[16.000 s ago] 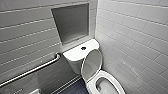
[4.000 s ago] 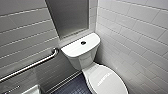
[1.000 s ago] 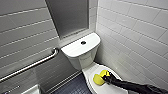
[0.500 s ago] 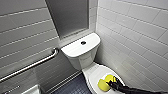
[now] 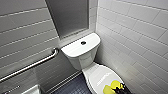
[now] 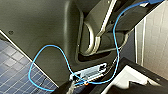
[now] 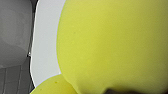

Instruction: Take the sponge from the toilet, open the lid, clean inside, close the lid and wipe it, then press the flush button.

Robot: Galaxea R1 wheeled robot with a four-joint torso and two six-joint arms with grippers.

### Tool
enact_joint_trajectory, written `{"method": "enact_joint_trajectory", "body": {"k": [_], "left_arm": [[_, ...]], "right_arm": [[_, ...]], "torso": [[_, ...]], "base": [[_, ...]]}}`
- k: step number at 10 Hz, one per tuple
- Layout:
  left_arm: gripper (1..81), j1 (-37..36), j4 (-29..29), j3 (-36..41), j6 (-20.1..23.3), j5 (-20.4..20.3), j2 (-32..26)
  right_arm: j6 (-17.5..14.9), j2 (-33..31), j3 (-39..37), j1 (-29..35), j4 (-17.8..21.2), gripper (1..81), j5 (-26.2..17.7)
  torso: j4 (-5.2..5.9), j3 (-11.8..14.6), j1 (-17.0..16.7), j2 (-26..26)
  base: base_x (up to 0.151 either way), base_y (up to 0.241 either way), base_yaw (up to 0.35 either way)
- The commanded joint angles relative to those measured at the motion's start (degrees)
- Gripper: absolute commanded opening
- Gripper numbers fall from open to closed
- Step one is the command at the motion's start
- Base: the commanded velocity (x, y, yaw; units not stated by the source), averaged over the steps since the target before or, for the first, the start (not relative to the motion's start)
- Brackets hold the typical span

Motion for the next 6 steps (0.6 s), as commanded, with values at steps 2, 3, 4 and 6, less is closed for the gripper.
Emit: {"method": "enact_joint_trajectory", "body": {"k": [2, 3, 4, 6], "left_arm": [[81.1, 1.4, -0.4, 1.6, 0.2, 4.1, -1.5], [81.1, 1.3, -0.4, 1.6, 0.2, 4.1, -1.5], [81.1, 1.4, -0.3, 1.6, 0.3, 4.1, -1.5], [81.1, 1.3, -0.2, 1.6, 0.5, 4.1, -1.7]], "right_arm": [[0.2, -12.0, 6.5, -8.6, 1.5, 1.0, -4.6], [0.2, -12.5, 7.0, -11.0, 1.5, 1.0, -2.7], [0.2, -13.7, 8.1, -13.0, 1.4, 1.0, -2.3], [0.1, -16.9, 12.5, -17.8, 0.9, 1.0, -0.1]], "torso": [[0.0, 0.0, 0.0, 0.0], [0.0, 0.0, 0.0, 0.0], [0.0, 0.0, 0.0, 0.0], [0.0, 0.0, 0.0, 0.0]], "base": [[0.0, 0.0, 0.0], [0.0, 0.0, 0.0], [0.0, 0.0, 0.0], [0.0, 0.0, 0.0]]}}
